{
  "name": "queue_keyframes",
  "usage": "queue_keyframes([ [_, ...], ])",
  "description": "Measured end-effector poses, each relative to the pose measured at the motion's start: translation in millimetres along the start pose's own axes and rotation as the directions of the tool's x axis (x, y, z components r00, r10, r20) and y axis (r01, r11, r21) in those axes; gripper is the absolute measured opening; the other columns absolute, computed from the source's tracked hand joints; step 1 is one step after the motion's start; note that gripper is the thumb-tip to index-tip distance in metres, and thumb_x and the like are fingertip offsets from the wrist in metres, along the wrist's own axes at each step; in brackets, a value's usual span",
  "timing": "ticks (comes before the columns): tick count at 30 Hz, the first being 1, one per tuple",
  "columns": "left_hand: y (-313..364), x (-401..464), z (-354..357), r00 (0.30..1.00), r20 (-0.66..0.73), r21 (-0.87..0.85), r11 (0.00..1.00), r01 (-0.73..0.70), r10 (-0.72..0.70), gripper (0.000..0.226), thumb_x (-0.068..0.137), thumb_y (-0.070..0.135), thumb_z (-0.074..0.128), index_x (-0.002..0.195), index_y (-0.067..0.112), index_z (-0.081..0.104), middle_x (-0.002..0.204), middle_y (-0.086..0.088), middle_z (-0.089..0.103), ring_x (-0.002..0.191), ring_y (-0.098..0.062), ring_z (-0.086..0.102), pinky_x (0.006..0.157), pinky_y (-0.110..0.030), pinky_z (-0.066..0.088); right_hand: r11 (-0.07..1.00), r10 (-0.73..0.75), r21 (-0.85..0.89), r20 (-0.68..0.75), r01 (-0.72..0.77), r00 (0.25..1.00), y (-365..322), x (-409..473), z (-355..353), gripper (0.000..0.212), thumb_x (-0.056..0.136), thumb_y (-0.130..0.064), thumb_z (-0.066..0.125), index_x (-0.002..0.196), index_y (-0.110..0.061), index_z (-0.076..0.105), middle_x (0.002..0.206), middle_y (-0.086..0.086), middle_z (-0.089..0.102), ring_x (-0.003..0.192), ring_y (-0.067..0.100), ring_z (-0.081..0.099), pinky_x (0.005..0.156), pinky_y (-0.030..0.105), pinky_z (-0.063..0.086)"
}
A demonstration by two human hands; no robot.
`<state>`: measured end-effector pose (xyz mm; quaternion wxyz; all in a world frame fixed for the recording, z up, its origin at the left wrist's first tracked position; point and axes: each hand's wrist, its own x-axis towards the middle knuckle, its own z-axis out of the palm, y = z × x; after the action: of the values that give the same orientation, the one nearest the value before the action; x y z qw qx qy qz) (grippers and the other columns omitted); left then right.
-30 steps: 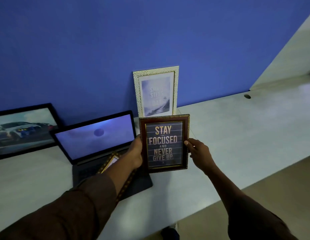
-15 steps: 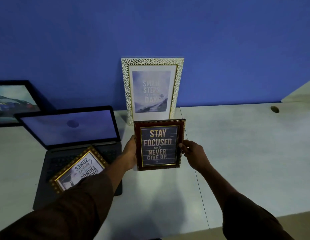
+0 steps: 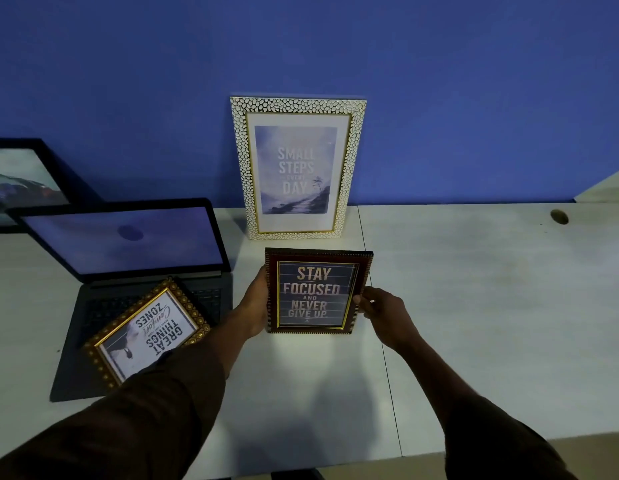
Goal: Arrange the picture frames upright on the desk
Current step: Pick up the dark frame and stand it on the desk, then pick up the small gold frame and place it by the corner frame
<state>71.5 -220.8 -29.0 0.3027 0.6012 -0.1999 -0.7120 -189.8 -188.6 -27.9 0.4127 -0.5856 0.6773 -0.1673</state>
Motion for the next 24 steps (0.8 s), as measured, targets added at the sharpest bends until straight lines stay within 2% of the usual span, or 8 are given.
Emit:
queue_keyframes([
  [5, -5.9, 2.4, 6.8, 0.999, -0.049, -0.077, 0.997, 0.009, -0.013, 0.059, 0.102, 0.062, 0.028, 0.103, 0.024, 0.073, 0.087, -0.002, 0.082, 0.073, -0.020, 0.079, 0.071, -0.037, 0.056, 1.000, 0.015, -0.002, -0.006, -0.015, 1.000, 0.1, -5.2, 1.1, 0.034, 0.100, -0.042, 0.051, 0.119, -0.020, 0.069, 0.114, 0.004, 0.073, 0.100, 0.021, 0.070, 0.088, 0.043, 0.058],
  [9, -5.4, 4.6, 9.8, 0.993, -0.109, -0.109, 0.994, 0.028, -0.040, 0.070, 0.099, 0.069, 0.025, 0.111, 0.020, 0.073, 0.090, -0.007, 0.081, 0.083, -0.027, 0.077, 0.071, -0.037, 0.057, 0.997, 0.013, -0.070, -0.044, -0.016, 0.999, -1.5, -9.0, 1.3, 0.037, 0.099, -0.041, 0.053, 0.123, -0.016, 0.066, 0.115, 0.006, 0.071, 0.099, 0.019, 0.069, 0.082, 0.032, 0.056],
  [11, -5.8, 1.6, 11.4, 0.989, -0.138, -0.081, 0.996, 0.035, -0.046, 0.069, 0.101, 0.066, 0.022, 0.108, 0.019, 0.072, 0.088, -0.007, 0.078, 0.080, -0.024, 0.073, 0.067, -0.033, 0.052, 0.994, 0.044, -0.097, -0.102, -0.054, 0.994, -2.6, -13.2, 3.1, 0.044, 0.097, -0.044, 0.055, 0.130, -0.016, 0.063, 0.117, 0.007, 0.070, 0.099, 0.020, 0.068, 0.080, 0.029, 0.052],
  [13, -10.0, -4.1, 5.2, 0.987, -0.160, -0.021, 0.999, 0.026, -0.029, 0.067, 0.103, 0.062, 0.022, 0.116, 0.016, 0.068, 0.102, -0.006, 0.075, 0.089, -0.022, 0.068, 0.079, -0.033, 0.049, 0.988, 0.101, -0.105, -0.151, -0.117, 0.983, -2.1, -22.2, 9.8, 0.053, 0.095, -0.050, 0.055, 0.135, -0.015, 0.059, 0.118, 0.007, 0.070, 0.105, 0.023, 0.068, 0.081, 0.029, 0.050],
  [16, -14.7, -20.1, -20.9, 0.983, -0.181, 0.039, 0.999, 0.001, 0.006, 0.072, 0.102, 0.063, 0.024, 0.139, 0.011, 0.058, 0.148, -0.007, 0.056, 0.135, -0.027, 0.051, 0.118, -0.046, 0.029, 0.975, 0.191, -0.081, -0.184, -0.209, 0.964, -4.0, -45.4, 28.9, 0.061, 0.094, -0.055, 0.054, 0.136, -0.011, 0.056, 0.117, 0.009, 0.072, 0.107, 0.026, 0.068, 0.086, 0.034, 0.051],
  [18, -15.1, -35.3, -42.3, 0.984, -0.167, 0.073, 0.996, -0.046, 0.058, 0.070, 0.102, 0.063, 0.024, 0.139, 0.015, 0.059, 0.155, -0.007, 0.049, 0.143, -0.028, 0.042, 0.123, -0.050, 0.022, 0.961, 0.260, -0.047, -0.200, -0.274, 0.945, -11.1, -60.5, 45.0, 0.060, 0.094, -0.054, 0.054, 0.133, -0.010, 0.058, 0.115, 0.010, 0.073, 0.108, 0.027, 0.068, 0.087, 0.035, 0.051],
  [20, -14.6, -47.3, -62.8, 0.983, -0.151, 0.100, 0.991, -0.093, 0.107, 0.064, 0.102, 0.063, 0.026, 0.124, 0.018, 0.066, 0.151, -0.008, 0.052, 0.140, -0.027, 0.045, 0.122, -0.050, 0.023, 0.947, 0.310, -0.021, -0.207, -0.321, 0.928, -19.1, -71.1, 60.2, 0.054, 0.093, -0.056, 0.054, 0.123, -0.013, 0.064, 0.110, 0.008, 0.075, 0.106, 0.028, 0.068, 0.083, 0.034, 0.050],
  [24, -24.1, -75.9, -116.9, 0.983, -0.110, 0.122, 0.983, -0.136, 0.150, 0.065, 0.103, 0.058, 0.032, 0.140, 0.011, 0.057, 0.145, -0.003, 0.055, 0.132, -0.021, 0.049, 0.120, -0.040, 0.028, 0.948, 0.316, 0.003, -0.133, -0.318, 0.939, -37.3, -94.6, 113.5, 0.058, 0.082, -0.073, 0.047, 0.099, -0.021, 0.069, 0.094, 0.005, 0.077, 0.094, 0.025, 0.072, 0.087, 0.039, 0.055],
])
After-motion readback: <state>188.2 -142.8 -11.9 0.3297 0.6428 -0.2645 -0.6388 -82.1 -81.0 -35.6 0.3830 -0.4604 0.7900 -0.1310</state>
